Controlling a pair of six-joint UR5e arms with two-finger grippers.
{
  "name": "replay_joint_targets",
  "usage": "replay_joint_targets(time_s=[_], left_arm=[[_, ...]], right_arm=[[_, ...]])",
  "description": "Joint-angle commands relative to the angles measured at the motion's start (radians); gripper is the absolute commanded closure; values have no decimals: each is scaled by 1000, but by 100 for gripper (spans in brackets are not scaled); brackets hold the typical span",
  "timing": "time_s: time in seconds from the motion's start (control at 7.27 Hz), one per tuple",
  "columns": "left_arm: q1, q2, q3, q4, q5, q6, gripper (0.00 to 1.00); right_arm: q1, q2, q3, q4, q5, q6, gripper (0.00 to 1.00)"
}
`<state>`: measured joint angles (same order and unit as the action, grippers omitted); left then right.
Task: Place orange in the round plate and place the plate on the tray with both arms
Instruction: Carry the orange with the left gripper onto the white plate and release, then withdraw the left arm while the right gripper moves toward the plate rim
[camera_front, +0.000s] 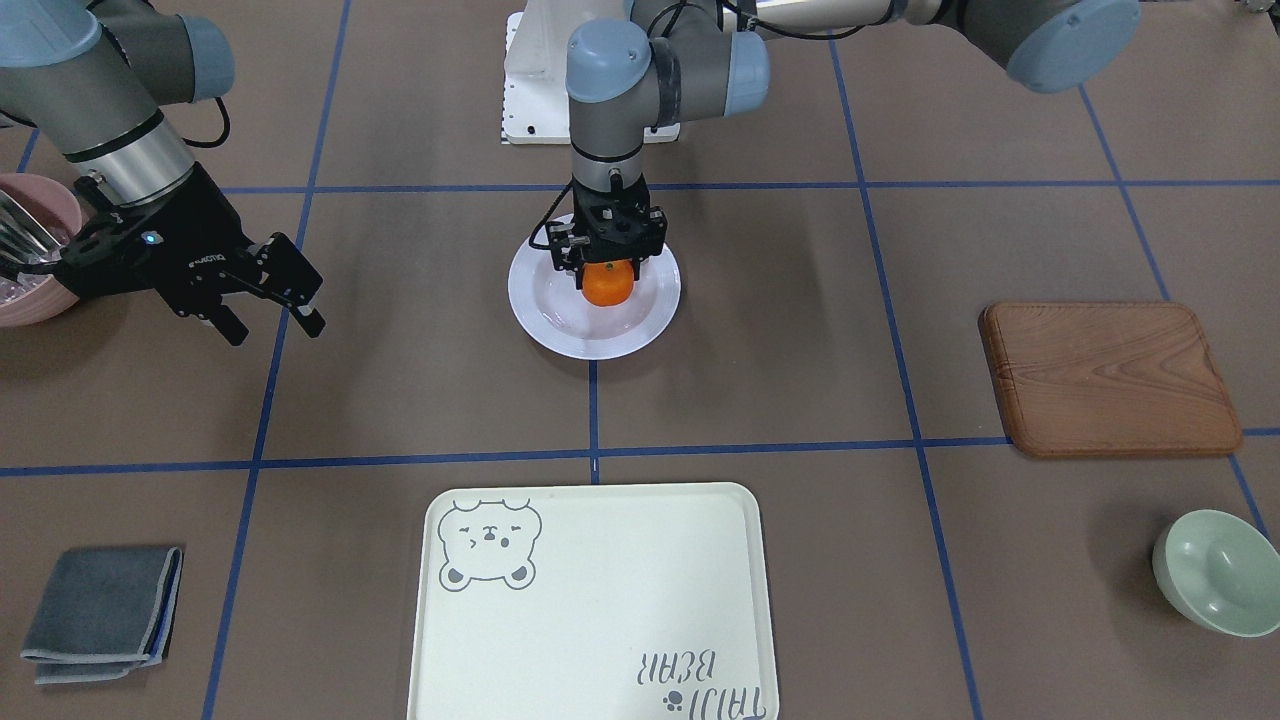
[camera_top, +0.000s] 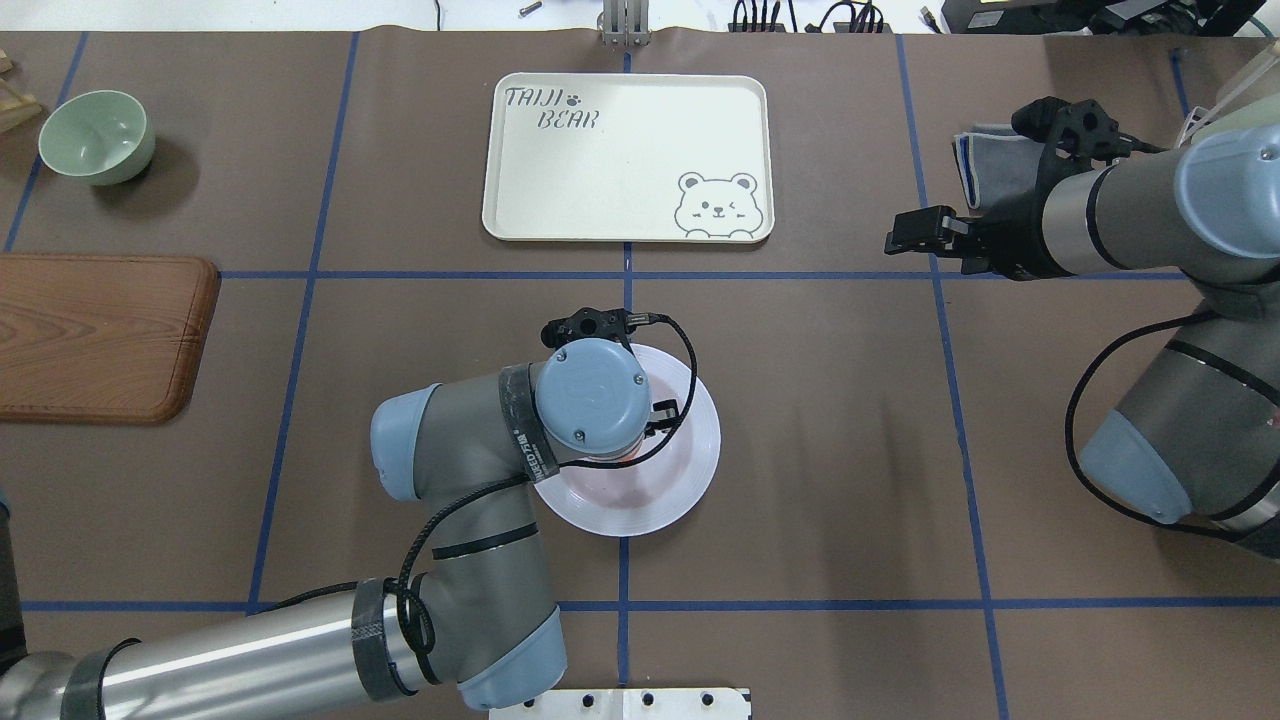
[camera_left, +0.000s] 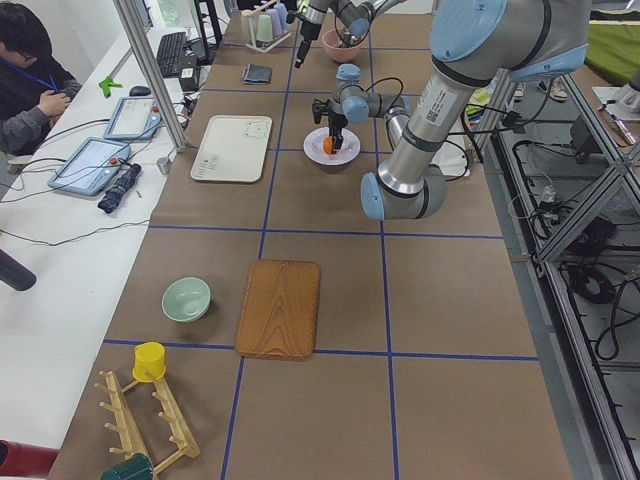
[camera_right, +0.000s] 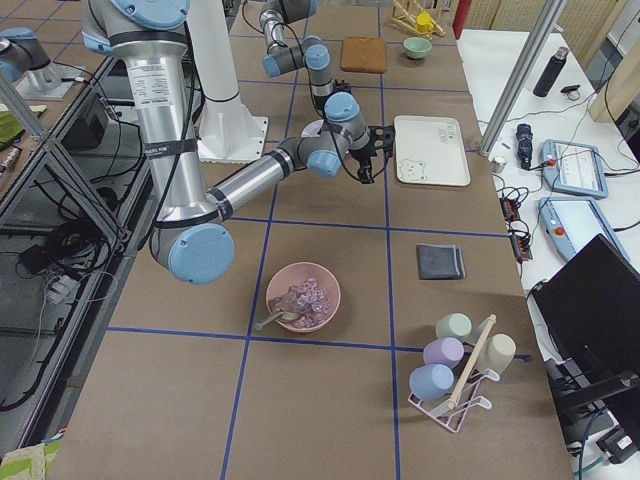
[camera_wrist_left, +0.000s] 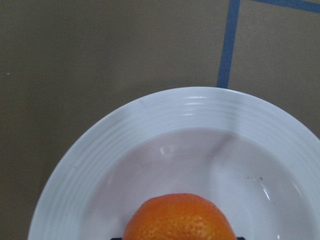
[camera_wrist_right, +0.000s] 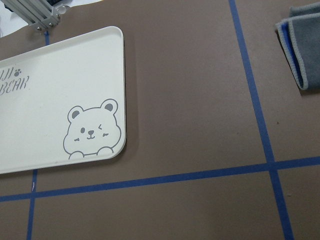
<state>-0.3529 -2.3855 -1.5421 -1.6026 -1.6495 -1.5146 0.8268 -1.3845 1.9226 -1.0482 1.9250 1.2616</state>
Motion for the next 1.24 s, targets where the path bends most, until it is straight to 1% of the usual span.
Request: replay_joint_targets(time_s=[0.0, 0.14, 0.28, 0.41, 0.55, 0.69, 0.83, 0.96, 1.1], left_arm=[[3, -17, 27, -2, 8, -4, 14], [3, -17, 16, -2, 29, 1, 1], [-3, -11, -42, 9, 22, 16, 1], [-23, 8, -111, 26, 19, 90, 1], [-65, 32, -189, 96, -19, 155, 1], [-139, 93, -278, 172, -109, 250, 1], [-199, 188, -364, 200, -125, 381, 1], [-300, 248, -400, 204, -148, 551, 1], [-390, 305, -400, 204, -229, 693, 1]], right_arm=[[-12, 1, 6, 2, -1, 1, 0], [-17, 1, 4, 8, -6, 1, 0], [-18, 1, 6, 11, -6, 2, 0], [-23, 1, 4, 39, -6, 27, 0], [-37, 1, 4, 60, -8, 62, 0], [-58, -1, 6, 65, -39, 100, 0], [-108, -1, 15, 82, -119, 152, 0], [-170, -1, 33, 86, -194, 232, 0], [-234, -1, 47, 85, -284, 296, 0]])
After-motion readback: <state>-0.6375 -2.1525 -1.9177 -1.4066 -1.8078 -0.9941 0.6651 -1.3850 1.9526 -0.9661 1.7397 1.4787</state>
